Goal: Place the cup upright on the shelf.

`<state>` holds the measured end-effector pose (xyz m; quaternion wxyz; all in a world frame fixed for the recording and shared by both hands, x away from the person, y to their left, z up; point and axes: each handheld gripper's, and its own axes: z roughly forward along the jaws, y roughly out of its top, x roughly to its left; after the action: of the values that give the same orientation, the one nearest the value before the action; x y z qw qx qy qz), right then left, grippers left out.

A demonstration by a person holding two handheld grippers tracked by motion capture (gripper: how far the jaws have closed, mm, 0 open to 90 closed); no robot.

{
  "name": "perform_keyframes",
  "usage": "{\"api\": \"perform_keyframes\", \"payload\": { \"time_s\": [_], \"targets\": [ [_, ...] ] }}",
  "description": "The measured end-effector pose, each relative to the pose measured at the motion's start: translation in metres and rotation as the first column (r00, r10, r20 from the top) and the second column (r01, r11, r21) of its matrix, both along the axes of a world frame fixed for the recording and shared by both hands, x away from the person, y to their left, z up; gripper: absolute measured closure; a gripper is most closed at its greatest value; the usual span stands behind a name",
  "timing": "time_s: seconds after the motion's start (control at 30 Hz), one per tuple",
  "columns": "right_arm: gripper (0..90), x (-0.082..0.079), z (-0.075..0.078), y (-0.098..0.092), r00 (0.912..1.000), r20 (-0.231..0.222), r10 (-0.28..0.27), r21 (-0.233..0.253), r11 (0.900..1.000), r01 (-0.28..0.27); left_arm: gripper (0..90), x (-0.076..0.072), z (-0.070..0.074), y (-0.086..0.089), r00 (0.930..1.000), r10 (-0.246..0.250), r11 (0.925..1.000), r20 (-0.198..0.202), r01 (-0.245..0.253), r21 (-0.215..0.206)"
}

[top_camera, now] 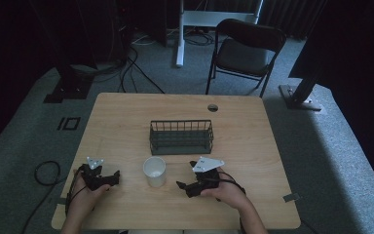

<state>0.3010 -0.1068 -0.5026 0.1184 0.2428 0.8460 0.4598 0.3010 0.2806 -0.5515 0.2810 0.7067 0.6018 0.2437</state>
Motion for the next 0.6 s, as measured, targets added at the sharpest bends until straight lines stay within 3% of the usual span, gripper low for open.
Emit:
{"api": "perform_keyframes", "payload": {
  "time_s": [0.6],
  "targets": [
    [11.1, 0.004, -0.003, 0.028, 0.9993, 0.013, 0.034, 0.029, 0.999, -0.035, 3.0, 0.000, 0.000, 0.000, 1.0000, 0.000, 1.0000, 0.000, 0.000, 0.000]
  ]
}}
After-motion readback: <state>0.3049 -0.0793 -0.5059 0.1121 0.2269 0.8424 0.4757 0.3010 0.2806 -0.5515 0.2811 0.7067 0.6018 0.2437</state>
